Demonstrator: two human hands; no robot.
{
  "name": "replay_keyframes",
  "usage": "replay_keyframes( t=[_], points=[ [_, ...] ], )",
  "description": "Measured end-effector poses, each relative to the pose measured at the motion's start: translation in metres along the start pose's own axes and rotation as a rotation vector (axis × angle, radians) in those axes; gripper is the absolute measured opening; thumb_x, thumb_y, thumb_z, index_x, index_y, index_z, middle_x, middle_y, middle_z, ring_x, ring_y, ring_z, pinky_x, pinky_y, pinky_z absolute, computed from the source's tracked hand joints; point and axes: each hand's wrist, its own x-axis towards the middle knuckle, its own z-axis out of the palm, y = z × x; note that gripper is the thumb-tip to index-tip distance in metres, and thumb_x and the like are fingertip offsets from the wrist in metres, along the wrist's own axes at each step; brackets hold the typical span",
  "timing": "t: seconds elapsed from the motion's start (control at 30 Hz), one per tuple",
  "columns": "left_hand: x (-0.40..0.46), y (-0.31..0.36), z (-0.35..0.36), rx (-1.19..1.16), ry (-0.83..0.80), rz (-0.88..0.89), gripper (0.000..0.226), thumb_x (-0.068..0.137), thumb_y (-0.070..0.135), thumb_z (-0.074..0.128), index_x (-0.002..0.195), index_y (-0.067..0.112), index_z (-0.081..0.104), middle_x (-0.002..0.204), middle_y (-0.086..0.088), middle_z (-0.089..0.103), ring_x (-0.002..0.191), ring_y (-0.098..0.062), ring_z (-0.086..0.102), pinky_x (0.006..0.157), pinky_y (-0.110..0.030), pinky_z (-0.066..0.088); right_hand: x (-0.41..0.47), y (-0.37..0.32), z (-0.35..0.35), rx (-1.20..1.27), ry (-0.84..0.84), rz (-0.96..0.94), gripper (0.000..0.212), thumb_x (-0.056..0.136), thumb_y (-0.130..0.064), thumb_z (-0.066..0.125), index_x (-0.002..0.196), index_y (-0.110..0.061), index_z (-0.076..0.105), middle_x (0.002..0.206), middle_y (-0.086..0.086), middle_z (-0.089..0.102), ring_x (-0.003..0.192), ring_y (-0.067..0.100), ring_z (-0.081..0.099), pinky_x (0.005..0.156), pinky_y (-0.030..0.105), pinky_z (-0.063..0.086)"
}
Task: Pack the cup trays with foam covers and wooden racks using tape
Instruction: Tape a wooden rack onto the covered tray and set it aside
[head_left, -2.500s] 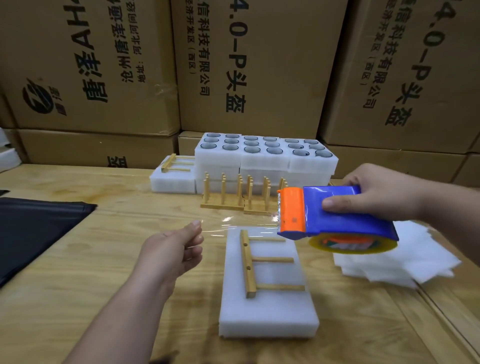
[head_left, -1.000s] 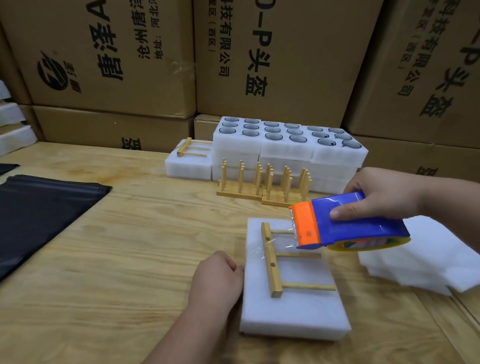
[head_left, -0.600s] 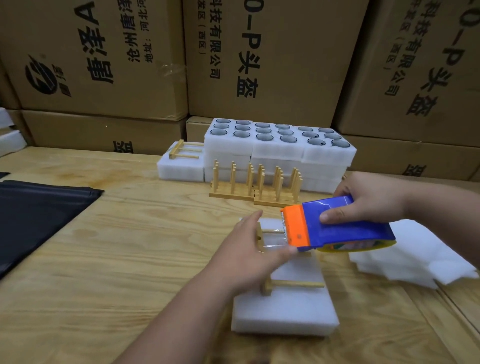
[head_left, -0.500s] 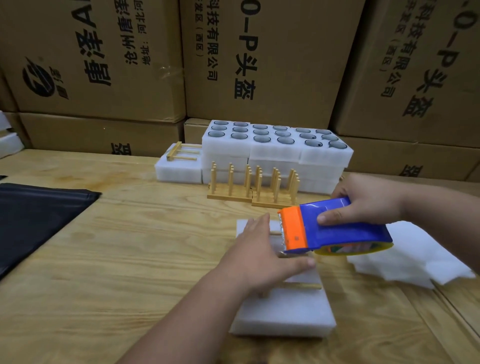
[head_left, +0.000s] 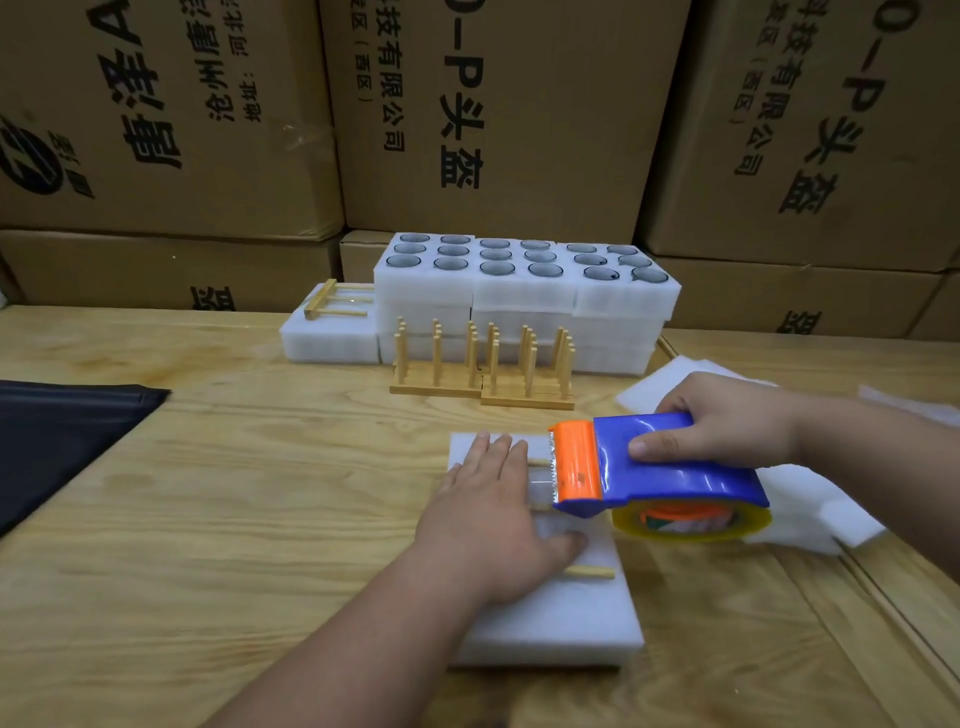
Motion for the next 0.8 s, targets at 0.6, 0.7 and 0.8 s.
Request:
replay_keyframes(
  t=[0.6,0.7,0.8],
  points=[
    [-0.001,-0.001,0.000,0.036,-0.065,-0.002,0.104,0.084,0.080,0.042,0.161,0.025,0.001,0.168,0.011,-0.012,0.152,-0.009,-0.022,0.126,-0.038,0.000,-0.051,0.070,-0.039,0.008,0.008,0.112,0.101,0.039,-0.097,0.068,0.081,-0.005,0.073,0.072,0.009,0.075,0.064,0.019,0.070,0.058,0.027,0.048],
    [-0.002,-0.002,0.000,0.025,-0.062,-0.003,0.103,0.085,0.080,0.043,0.161,0.025,0.001,0.168,0.012,-0.012,0.151,-0.008,-0.023,0.126,-0.037,-0.001,-0.049,0.061,-0.037,-0.058,-0.015,0.146,0.093,0.039,-0.097,0.065,0.076,-0.012,0.074,0.071,0.002,0.076,0.064,0.017,0.071,0.060,0.027,0.050],
    [-0.002,-0.002,0.001,0.020,-0.054,-0.004,0.104,0.084,0.080,0.043,0.162,0.025,0.001,0.168,0.012,-0.012,0.151,-0.008,-0.023,0.126,-0.037,0.000,-0.042,0.044,-0.033,-0.165,-0.056,0.213,0.083,0.046,-0.096,0.062,0.073,-0.018,0.072,0.067,-0.007,0.074,0.059,0.007,0.068,0.059,0.026,0.048]
  ],
)
